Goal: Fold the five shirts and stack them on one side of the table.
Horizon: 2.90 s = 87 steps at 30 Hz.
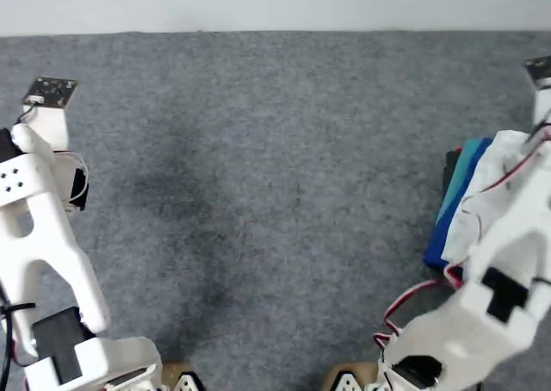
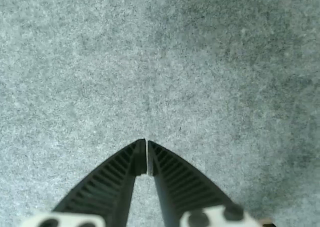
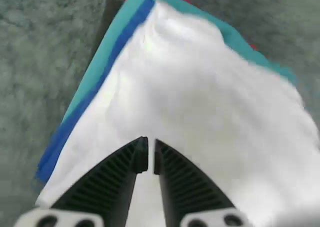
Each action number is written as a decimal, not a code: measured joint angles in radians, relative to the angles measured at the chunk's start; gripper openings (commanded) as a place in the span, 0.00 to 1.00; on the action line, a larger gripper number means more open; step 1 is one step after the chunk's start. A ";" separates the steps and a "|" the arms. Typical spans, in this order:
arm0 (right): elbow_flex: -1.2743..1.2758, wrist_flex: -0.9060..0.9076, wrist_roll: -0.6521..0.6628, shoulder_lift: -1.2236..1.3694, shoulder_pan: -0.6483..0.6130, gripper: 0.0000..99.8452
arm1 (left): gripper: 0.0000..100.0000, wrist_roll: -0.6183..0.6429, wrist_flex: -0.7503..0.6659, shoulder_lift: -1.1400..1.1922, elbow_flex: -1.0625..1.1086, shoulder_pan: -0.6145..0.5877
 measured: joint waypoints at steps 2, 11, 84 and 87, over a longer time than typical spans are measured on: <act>0.000 -0.075 -0.026 0.110 -0.015 0.01 | 0.01 0.000 0.000 0.000 0.000 0.000; -0.150 0.000 -0.132 0.170 -0.011 0.01 | 0.01 0.000 0.000 -0.014 0.000 0.000; 1.663 -1.083 -0.968 -0.913 -0.778 0.01 | 0.01 0.414 -0.591 -1.714 1.648 0.374; 1.712 -1.123 -0.968 -0.922 -0.779 0.01 | 0.01 0.413 -0.591 -1.714 1.677 0.374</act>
